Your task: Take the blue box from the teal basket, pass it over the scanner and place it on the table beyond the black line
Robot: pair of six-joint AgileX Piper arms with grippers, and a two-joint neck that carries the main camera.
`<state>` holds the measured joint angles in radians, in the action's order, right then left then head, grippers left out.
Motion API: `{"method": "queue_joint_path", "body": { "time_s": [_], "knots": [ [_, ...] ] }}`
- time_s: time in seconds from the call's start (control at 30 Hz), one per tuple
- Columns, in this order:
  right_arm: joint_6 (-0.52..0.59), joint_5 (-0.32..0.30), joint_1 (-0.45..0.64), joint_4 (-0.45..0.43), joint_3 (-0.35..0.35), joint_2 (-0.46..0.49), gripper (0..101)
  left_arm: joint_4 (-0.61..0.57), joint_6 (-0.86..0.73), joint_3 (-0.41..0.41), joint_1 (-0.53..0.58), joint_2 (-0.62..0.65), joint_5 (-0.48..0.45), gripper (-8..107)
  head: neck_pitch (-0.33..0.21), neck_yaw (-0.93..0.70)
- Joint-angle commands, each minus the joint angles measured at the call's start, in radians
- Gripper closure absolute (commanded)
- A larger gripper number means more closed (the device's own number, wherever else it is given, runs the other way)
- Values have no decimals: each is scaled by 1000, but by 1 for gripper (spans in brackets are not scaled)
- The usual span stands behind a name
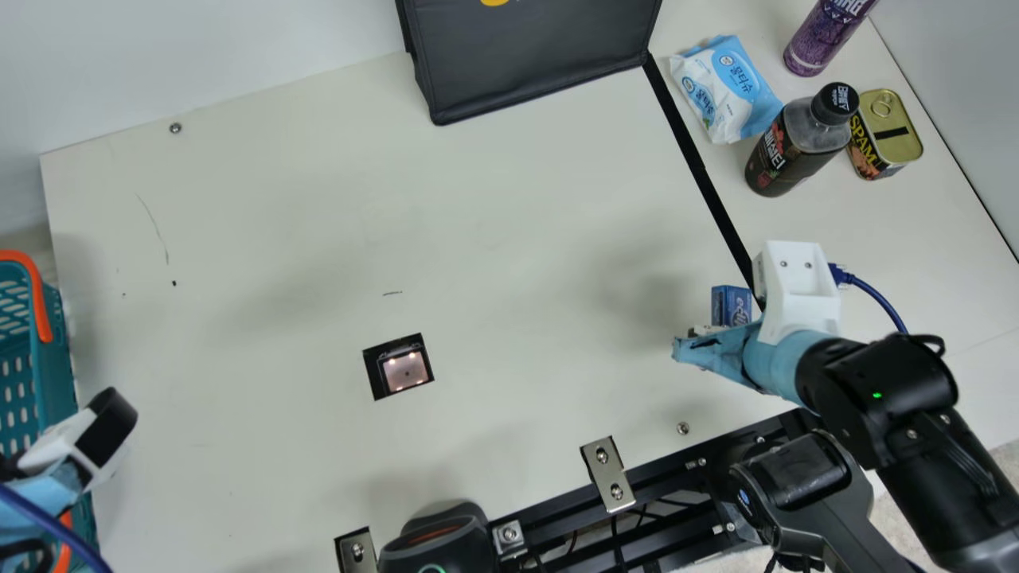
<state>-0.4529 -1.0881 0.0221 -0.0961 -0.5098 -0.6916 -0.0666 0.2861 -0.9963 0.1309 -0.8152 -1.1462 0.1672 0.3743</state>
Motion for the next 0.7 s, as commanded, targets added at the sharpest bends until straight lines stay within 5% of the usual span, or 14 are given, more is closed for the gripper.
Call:
{"method": "queue_joint_path", "body": {
  "time_s": [0.0,0.3,0.67],
  "knots": [
    [77,-2,117,86,-6,15,101,0,0,0,0,0,0,9,-29,2],
    [365,-9,443,290,-36,-37,101,0,0,0,0,0,0,9,-29,2],
    [950,-58,987,465,-130,-272,101,0,0,0,0,0,0,9,-29,2]
  ]
}}
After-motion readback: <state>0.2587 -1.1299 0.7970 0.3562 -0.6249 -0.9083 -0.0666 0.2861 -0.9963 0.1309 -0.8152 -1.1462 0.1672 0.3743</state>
